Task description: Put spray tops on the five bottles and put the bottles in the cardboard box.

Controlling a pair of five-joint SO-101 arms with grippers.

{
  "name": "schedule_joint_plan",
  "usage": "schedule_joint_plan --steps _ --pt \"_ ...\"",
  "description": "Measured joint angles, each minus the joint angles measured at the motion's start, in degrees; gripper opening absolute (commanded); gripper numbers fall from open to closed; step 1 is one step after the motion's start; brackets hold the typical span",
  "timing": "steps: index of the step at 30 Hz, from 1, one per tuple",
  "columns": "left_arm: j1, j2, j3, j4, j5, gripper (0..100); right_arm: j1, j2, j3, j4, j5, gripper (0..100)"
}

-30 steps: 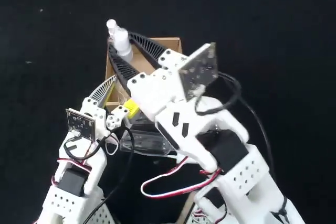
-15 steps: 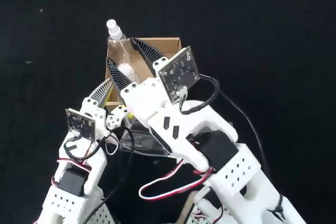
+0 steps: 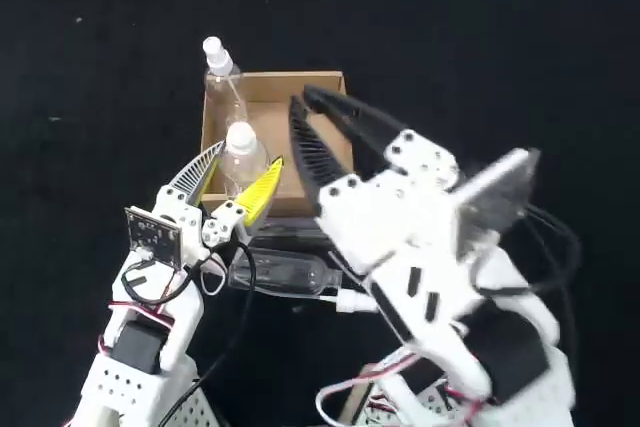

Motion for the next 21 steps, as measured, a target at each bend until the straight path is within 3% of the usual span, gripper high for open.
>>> schedule_joint_plan --steps 21 --pt "0.0 0.0 0.0 0.0 0.0 3 -3.96 16.0 6.24 -12.57 0.0 2.4"
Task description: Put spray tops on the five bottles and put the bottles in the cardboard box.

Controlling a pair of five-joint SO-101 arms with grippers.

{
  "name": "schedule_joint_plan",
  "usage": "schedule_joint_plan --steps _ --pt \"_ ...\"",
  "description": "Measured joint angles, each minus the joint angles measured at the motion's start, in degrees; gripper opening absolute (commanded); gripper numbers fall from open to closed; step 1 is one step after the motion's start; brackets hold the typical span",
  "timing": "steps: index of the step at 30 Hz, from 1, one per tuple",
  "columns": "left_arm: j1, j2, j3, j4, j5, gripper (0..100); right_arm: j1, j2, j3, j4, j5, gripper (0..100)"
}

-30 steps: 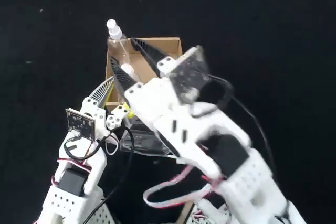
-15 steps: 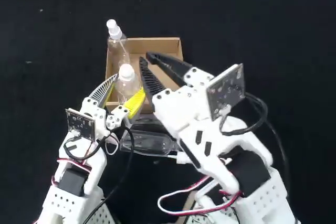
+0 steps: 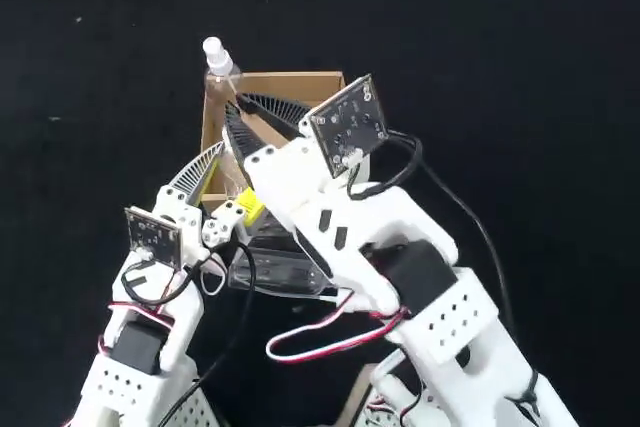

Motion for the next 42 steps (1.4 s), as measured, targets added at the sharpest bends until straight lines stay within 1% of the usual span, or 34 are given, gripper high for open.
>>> schedule_joint_plan --steps 4,8,13,16,19,22,24,29,32,34,37,39,42 --pt "0.0 0.0 0.0 0.0 0.0 3 0.0 0.26 0.0 -2.2 0.09 2.5" --pt "0.0 0.0 0.0 0.0 0.0 3 3.25 0.26 -2.02 -1.58 2.55 2.5" --pt "-0.62 0.0 0.0 0.0 -0.18 3 11.6 -3.52 -8.97 7.21 3.43 2.5" --pt "-4.04 0.0 0.0 0.0 -0.18 3 18.99 -4.92 -8.88 12.4 3.43 2.5" --pt "-8.7 0.0 0.0 0.0 -0.18 3 26.02 -4.92 -3.08 12.92 3.43 2.5" --pt "-13.19 0.0 0.0 0.0 -0.18 3 31.82 -4.92 6.86 8.62 3.52 2.5" --pt "-14.68 0.0 0.0 0.0 -0.18 3 33.85 -4.92 14.42 3.34 3.52 2.5" --pt "-15.03 0.0 0.0 0.0 -0.18 3 34.37 -4.92 31.65 -12.31 3.52 2.5" --pt "-15.03 0.0 0.0 0.0 -0.18 3 35.16 -4.92 38.33 -19.25 3.52 2.5" --pt "-15.03 0.0 0.0 -2.37 -0.18 3 37.1 -4.92 40.26 -21.8 3.52 2.5" --pt "-15.03 0.0 0.0 -8.97 -0.18 3 39.38 -4.92 41.23 -23.91 3.52 2.5" --pt "-15.03 0.0 0.0 -13.1 -0.18 3 39.65 -4.92 42.2 -24.35 3.52 2.5" --pt "-14.95 0.0 0.0 -16.09 -0.18 3 39.47 -4.92 42.99 -24.53 3.52 2.5"
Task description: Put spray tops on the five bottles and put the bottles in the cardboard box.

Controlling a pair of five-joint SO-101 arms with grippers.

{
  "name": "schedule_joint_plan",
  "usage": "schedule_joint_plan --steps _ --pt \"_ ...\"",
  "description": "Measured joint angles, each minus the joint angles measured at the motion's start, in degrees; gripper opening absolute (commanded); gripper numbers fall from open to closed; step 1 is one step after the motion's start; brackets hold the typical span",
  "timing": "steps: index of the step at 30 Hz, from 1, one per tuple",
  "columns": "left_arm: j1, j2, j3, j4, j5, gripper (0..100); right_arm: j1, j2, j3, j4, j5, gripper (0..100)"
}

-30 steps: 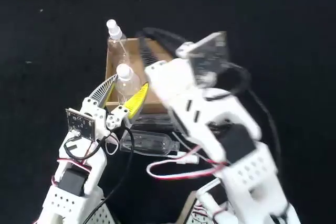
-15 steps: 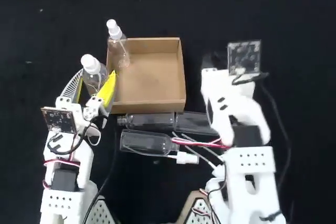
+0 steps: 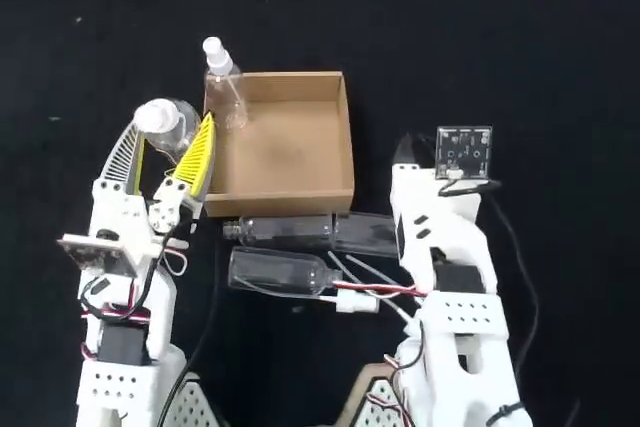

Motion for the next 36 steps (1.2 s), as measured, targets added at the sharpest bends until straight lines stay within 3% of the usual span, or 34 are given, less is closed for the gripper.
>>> schedule_joint_plan --steps 6,12,20,28,36 --pt "0.0 0.0 0.0 -2.55 0.0 3 -0.18 0.0 1.41 -0.44 0.0 2.5" --pt "0.0 6.51 0.35 -11.16 0.0 3 -0.97 0.0 4.22 -5.54 0.0 2.5" --pt "0.09 31.74 -1.58 -29.63 0.0 3 -1.05 0.0 4.22 -6.24 0.0 2.5" --pt "0.09 59.96 -9.49 -40.09 0.0 3 -1.05 0.0 4.22 -6.24 0.0 2.5" --pt "0.09 78.86 -12.57 -54.15 0.0 3 -1.05 0.0 4.22 -6.24 0.0 2.5"
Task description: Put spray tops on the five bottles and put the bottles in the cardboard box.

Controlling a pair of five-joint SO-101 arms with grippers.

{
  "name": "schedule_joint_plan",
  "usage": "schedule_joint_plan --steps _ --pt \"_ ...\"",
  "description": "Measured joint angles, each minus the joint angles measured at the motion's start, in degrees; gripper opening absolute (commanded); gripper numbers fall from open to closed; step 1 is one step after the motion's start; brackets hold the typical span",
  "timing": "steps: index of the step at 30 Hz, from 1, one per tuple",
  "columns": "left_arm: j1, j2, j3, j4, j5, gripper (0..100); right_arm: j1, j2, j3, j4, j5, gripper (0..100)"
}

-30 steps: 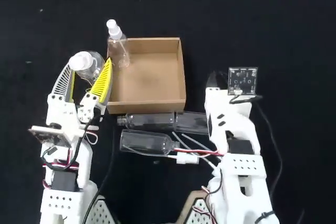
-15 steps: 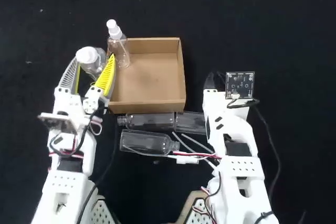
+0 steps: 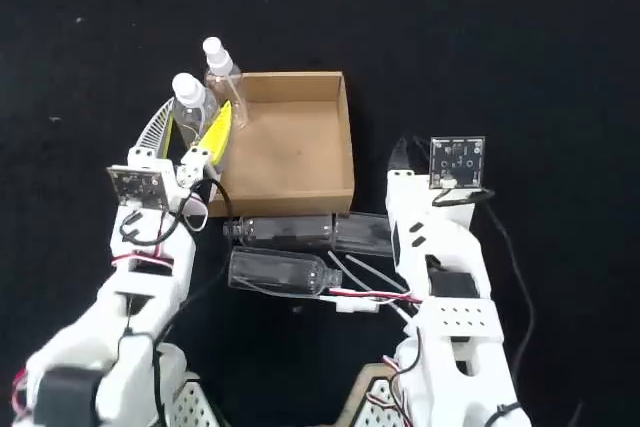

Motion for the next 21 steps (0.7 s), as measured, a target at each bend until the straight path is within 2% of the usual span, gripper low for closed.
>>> schedule_joint_plan --steps 9,21 --pt "-0.09 14.24 -10.02 -2.37 0.0 3 0.0 0.0 0.0 0.0 0.0 2.5" --pt "2.37 26.9 -11.87 -15.3 0.0 3 0.0 0.0 0.0 0.0 0.0 2.5"
